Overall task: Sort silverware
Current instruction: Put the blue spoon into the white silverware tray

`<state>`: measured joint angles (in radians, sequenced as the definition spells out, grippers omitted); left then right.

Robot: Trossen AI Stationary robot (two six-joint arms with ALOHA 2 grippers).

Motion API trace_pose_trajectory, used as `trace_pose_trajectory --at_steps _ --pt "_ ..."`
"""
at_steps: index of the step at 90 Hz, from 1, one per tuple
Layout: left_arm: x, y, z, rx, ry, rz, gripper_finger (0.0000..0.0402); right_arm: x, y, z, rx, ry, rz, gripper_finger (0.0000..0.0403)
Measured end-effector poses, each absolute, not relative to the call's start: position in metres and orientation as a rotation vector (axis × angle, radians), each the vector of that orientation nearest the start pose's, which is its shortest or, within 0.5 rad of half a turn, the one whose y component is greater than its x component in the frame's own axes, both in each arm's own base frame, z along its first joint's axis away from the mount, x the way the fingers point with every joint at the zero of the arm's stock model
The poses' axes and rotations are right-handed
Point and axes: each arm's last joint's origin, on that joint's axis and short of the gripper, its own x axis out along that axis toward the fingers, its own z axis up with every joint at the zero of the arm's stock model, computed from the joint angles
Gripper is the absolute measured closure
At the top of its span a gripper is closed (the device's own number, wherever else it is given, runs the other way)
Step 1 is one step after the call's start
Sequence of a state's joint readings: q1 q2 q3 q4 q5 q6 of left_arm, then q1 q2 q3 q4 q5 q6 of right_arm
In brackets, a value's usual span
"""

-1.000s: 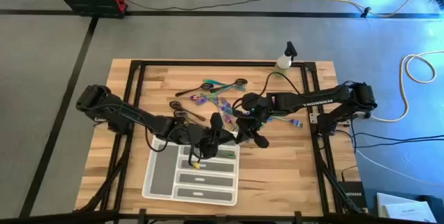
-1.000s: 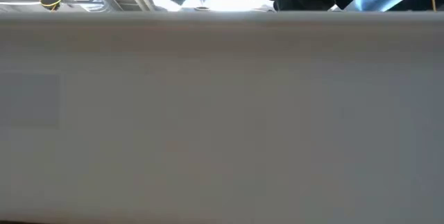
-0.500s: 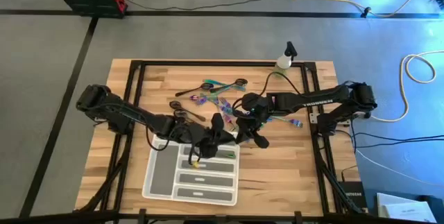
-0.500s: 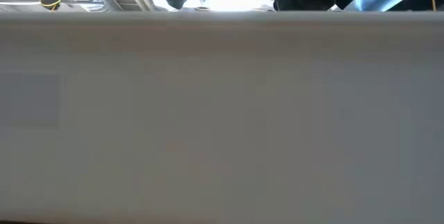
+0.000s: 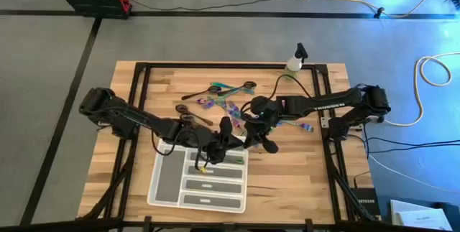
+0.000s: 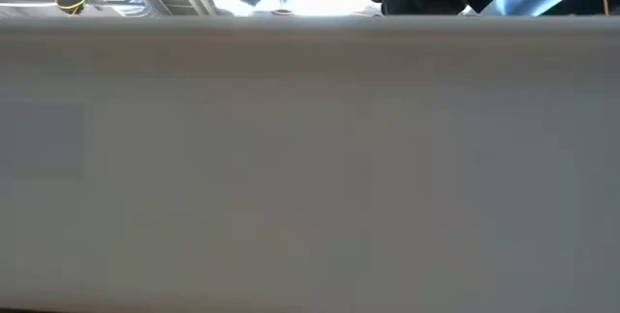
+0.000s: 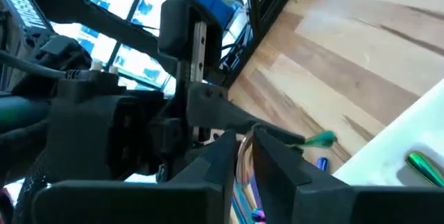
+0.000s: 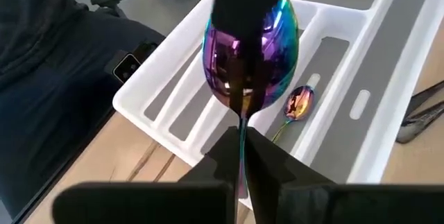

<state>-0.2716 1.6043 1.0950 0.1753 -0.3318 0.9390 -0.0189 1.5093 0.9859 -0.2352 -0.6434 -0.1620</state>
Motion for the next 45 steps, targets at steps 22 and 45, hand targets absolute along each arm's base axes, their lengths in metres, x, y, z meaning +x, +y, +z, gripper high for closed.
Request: trace_pose_trajectory --at_steps 22,45 --pt "0.3510 -0.0875 0.2689 1.044 0.335 -0.082 0.0366 0.3122 0.0115 0.2339 0.101 0.677 0.650 0.0403" --pt "0.3507 -0.0872 0.2682 1.073 0.347 -0.081 0.0380 0.3121 0.0115 0.2339 0.101 0.678 0.649 0.0403"
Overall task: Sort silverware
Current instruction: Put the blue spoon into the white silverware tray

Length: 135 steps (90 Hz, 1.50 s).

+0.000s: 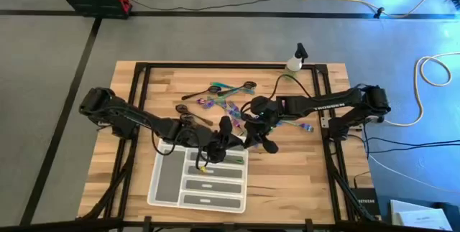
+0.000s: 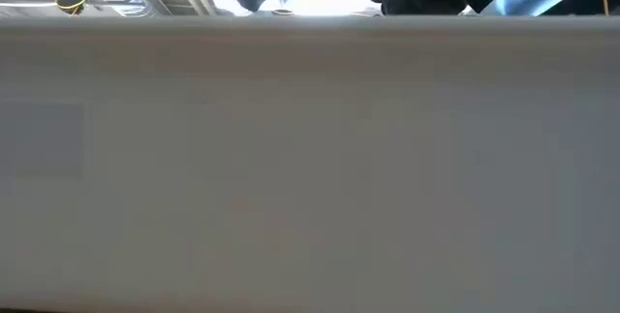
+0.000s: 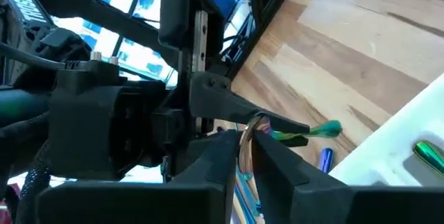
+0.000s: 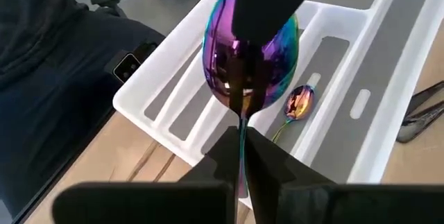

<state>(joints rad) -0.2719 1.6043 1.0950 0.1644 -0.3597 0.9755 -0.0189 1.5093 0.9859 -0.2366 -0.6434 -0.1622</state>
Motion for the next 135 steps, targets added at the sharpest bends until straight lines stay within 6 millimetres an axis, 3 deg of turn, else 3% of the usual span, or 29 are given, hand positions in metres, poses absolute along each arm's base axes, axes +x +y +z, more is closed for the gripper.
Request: trace_pose_trajectory --at_steps 9,40,51,72,92,110,123,135 --pt "0.350 -0.087 0.267 1.099 0.366 -0.071 0.0397 0.312 0.011 0.234 0.101 0.683 0.644 0.0403" --pt "0.350 -0.088 0.267 1.108 0.367 -0.074 0.0401 0.312 0.011 0.234 0.136 0.695 0.630 0.0391" --pt "0.350 -0.088 0.267 1.109 0.371 -0.073 0.0401 0.312 0.015 0.235 0.150 0.687 0.656 0.0357" --pt "0.349 -0.088 0.266 1.103 0.387 -0.072 0.0401 0.311 0.023 0.235 0.125 0.700 0.645 0.0252" --pt "0.340 -0.102 0.255 0.953 0.486 -0.077 0.0401 0.294 0.020 0.253 0.034 0.701 0.560 0.0196" --pt "0.329 -0.113 0.247 0.772 0.593 0.051 0.0401 0.275 0.014 0.270 -0.097 0.716 0.382 0.0192" --pt "0.326 -0.120 0.249 0.684 0.569 0.139 0.0401 0.271 0.013 0.276 -0.118 0.701 0.338 0.0192" --pt "0.324 -0.129 0.255 0.452 0.479 0.246 0.0401 0.271 0.013 0.275 -0.083 0.709 0.325 0.0192"
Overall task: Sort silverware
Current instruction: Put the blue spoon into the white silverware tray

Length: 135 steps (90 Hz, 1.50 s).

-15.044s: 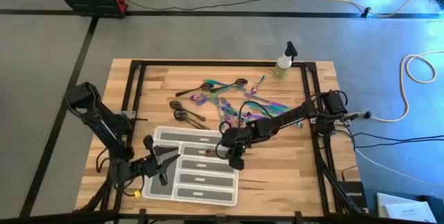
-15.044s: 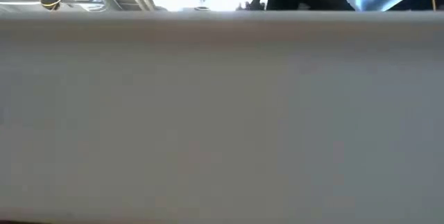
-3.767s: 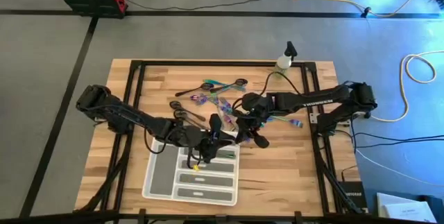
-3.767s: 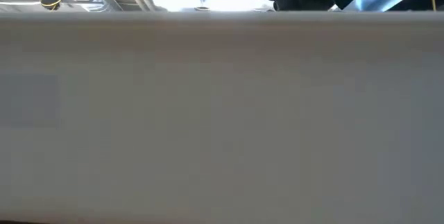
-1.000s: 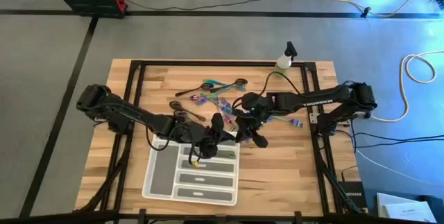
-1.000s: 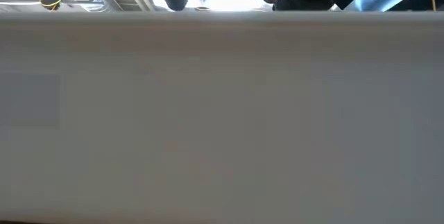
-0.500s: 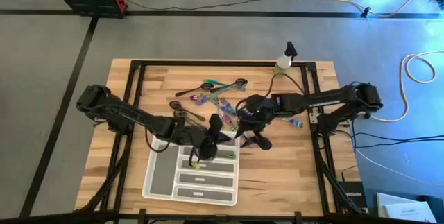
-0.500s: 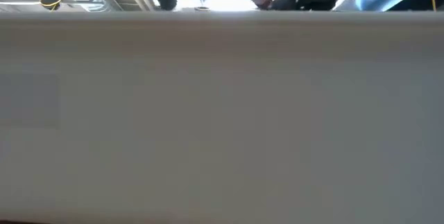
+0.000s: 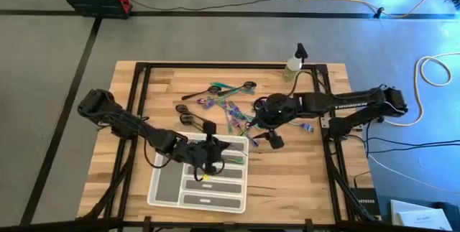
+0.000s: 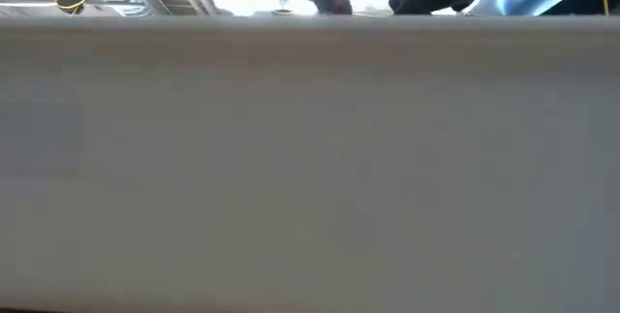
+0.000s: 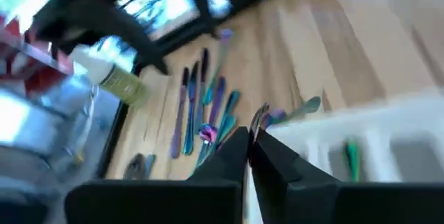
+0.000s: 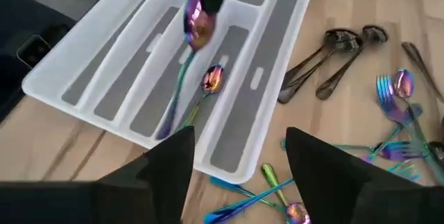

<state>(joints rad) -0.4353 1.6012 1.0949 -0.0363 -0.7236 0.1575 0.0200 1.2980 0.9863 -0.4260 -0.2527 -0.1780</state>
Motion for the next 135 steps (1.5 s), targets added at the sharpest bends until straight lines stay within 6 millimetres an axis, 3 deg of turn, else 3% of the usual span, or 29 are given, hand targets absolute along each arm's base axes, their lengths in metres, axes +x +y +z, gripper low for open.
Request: trace_pose_trajectory --at_steps 20,46,73,108,135 --pt "0.304 -0.150 0.240 0.195 0.411 0.415 0.0401 0.267 0.012 0.270 -0.041 0.779 0.307 0.0192" --pt "0.280 -0.158 0.212 -0.136 0.270 0.614 0.0401 0.269 0.012 0.272 -0.056 0.758 0.289 0.0192" --pt "0.281 -0.147 0.200 -0.475 0.239 0.635 0.0401 0.269 0.012 0.272 -0.057 0.758 0.290 0.0192" --pt "0.280 -0.142 0.194 -0.605 0.208 0.670 0.0401 0.269 0.012 0.272 -0.057 0.758 0.290 0.0192" --pt "0.276 -0.141 0.183 -0.925 0.184 0.683 0.0401 0.269 0.012 0.272 -0.057 0.759 0.290 0.0192"
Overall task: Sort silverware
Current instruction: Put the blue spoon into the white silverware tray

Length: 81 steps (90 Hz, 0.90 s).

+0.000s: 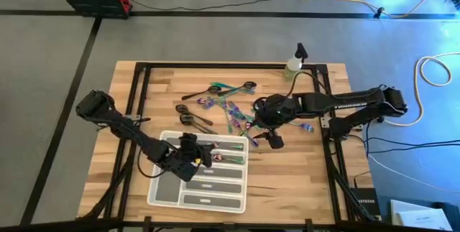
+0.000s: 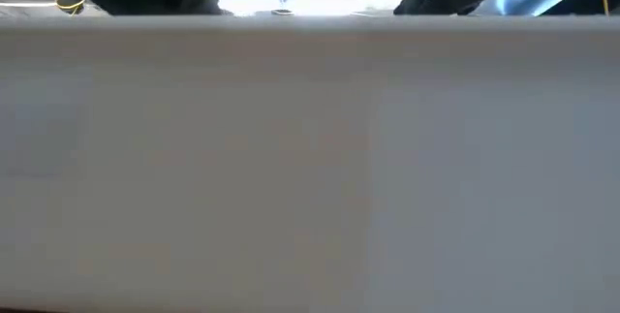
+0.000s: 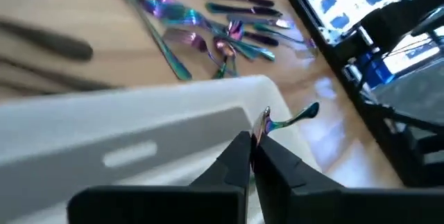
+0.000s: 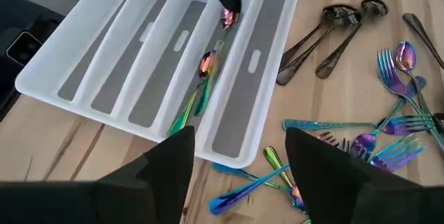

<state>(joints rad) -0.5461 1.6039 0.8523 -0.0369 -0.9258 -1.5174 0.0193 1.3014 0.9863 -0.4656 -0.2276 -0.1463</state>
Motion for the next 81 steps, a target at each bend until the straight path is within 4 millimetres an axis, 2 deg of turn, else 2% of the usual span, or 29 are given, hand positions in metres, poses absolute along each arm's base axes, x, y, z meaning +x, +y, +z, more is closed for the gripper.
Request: trace_pose_trajectory --at_steps 17,37,81 --pt "0.2763 -0.1377 0.1826 -0.990 0.167 0.706 0.0402 0.2693 0.0117 0.2716 -0.057 0.759 0.290 0.0192" --pt "0.2762 -0.1400 0.1793 -1.227 0.238 0.690 0.0402 0.2693 0.0117 0.2714 -0.057 0.760 0.290 0.0192" --pt "0.2794 -0.1354 0.1777 -1.289 0.308 0.683 0.0396 0.2693 0.0117 0.2714 -0.057 0.760 0.290 0.0192"
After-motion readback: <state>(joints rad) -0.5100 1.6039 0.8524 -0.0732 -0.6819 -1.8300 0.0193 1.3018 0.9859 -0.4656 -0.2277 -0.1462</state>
